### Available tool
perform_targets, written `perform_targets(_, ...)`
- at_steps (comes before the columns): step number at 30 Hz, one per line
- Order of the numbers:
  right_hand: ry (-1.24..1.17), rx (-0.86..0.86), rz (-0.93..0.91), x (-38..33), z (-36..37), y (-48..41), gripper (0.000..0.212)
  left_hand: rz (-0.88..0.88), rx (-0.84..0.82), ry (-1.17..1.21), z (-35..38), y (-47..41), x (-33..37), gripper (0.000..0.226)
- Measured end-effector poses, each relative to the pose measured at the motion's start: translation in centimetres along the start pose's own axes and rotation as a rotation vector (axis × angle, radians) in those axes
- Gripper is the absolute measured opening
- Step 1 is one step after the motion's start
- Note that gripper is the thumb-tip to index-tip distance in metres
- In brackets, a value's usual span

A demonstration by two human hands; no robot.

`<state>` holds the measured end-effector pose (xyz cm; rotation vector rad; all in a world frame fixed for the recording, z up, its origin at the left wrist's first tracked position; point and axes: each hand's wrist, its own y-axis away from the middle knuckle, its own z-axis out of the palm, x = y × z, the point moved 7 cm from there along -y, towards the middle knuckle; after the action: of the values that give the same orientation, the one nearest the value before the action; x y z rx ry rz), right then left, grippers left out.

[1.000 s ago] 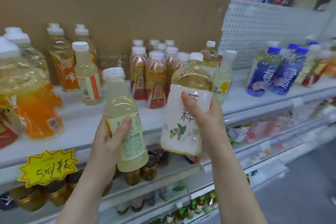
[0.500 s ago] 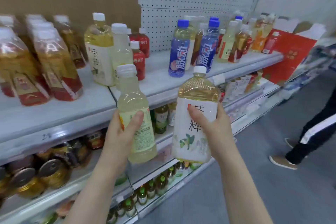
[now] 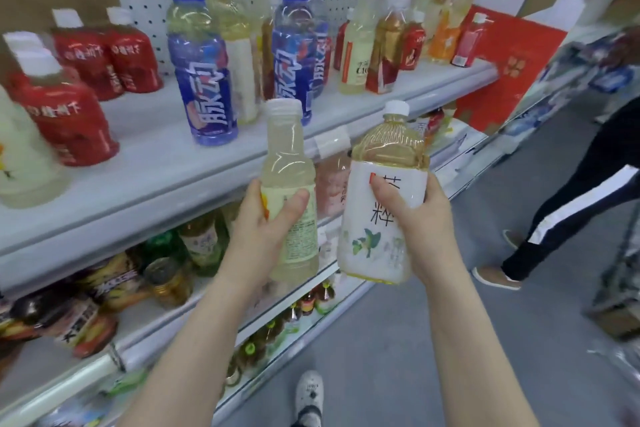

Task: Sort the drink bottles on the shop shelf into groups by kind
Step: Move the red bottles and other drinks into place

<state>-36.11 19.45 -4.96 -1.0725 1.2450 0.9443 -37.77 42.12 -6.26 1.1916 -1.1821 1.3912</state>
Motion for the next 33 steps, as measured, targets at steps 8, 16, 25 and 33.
perform_targets(8, 0.055, 0.019, -0.026, -0.1, -4.4, -14.0, 0.053, 0.024, -0.090, -0.004, 10.4, -12.2, -0.4, 0.036)
perform_targets(16, -0.004, 0.091, -0.090, -0.7, -10.1, -26.0, 0.046, 0.185, -0.095, -0.078, 19.7, -21.8, 1.4, 0.052)
perform_targets(25, -0.042, -0.014, -0.204, -1.8, -16.4, -42.3, 0.058, 0.316, 0.102, -0.085, 28.7, -29.4, 1.6, 0.053)
perform_targets(33, 0.008, -0.140, -0.417, -4.8, -17.3, -54.6, 0.069, 0.307, 0.386, -0.146, 34.3, -32.7, 1.5, 0.047)
